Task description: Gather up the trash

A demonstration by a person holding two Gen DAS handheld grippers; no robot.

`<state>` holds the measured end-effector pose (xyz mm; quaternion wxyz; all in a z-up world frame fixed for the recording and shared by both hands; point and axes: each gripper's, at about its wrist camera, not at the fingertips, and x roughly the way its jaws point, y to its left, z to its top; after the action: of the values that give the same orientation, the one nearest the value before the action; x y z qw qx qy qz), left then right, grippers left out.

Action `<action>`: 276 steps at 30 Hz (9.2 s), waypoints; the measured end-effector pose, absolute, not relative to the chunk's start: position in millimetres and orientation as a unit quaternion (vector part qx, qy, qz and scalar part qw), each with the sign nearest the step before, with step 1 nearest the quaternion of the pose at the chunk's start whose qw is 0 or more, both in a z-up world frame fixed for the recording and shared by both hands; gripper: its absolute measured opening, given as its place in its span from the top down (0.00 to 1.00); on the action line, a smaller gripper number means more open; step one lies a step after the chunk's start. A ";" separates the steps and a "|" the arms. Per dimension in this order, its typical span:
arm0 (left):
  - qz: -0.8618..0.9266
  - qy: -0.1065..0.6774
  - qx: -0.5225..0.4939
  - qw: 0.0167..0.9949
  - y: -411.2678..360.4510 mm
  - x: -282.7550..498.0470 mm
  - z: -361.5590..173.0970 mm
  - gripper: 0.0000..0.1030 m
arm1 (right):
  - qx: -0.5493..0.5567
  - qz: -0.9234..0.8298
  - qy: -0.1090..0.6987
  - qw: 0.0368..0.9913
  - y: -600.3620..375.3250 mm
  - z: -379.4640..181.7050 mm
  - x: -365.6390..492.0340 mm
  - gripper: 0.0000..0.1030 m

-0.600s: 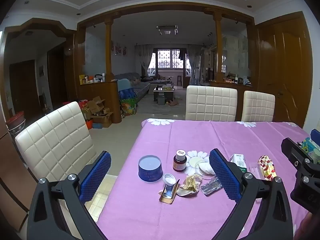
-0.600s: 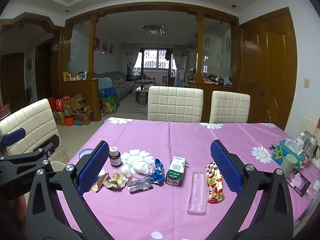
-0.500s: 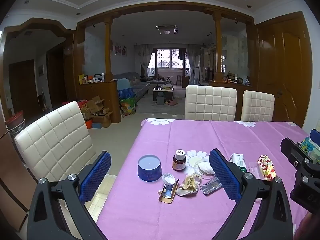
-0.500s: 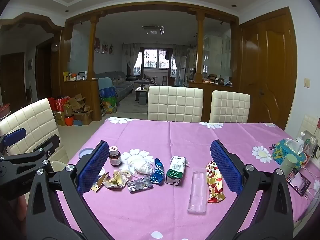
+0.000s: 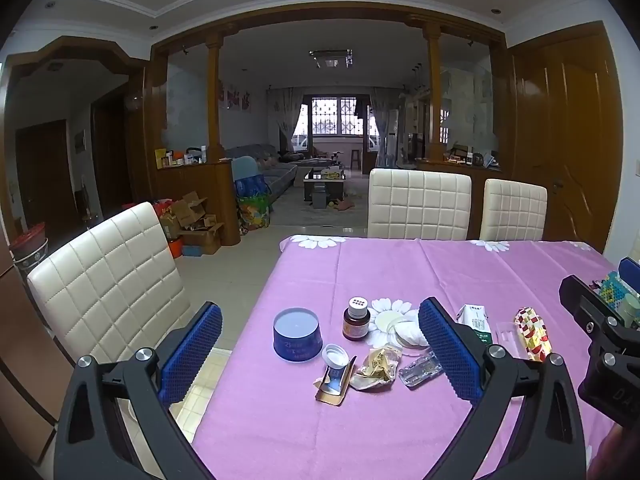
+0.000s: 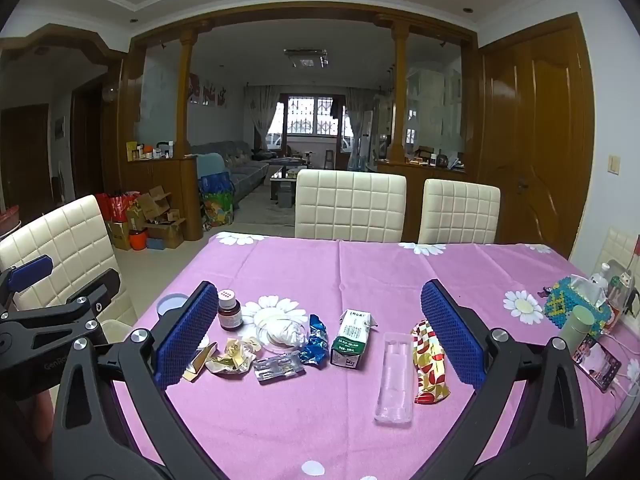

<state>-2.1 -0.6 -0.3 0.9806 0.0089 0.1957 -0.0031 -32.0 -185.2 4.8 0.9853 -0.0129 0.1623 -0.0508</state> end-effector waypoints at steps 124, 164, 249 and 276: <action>-0.074 0.364 0.083 0.925 -150.7 108.1 -156.4 0.07 | 0.064 -0.161 0.366 0.914 -374.2 -163.9 70.2 0.13; -0.231 0.389 0.058 0.890 -228.1 89.1 -162.6 0.97 | 0.034 -0.112 0.376 0.919 -367.6 -167.0 69.1 0.81; 0.241 0.337 -0.112 0.903 277.3 102.8 -178.1 0.15 | -0.188 0.226 0.368 0.882 111.0 -158.5 174.5 0.81; 0.297 0.335 -0.106 0.888 300.9 68.6 -168.4 0.15 | -0.191 0.289 0.350 0.870 161.1 -164.9 162.4 0.22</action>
<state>68.6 300.9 -168.4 0.8882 -0.1056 0.3346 0.2967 162.4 161.1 -164.9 0.8705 -0.1907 0.3500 0.2889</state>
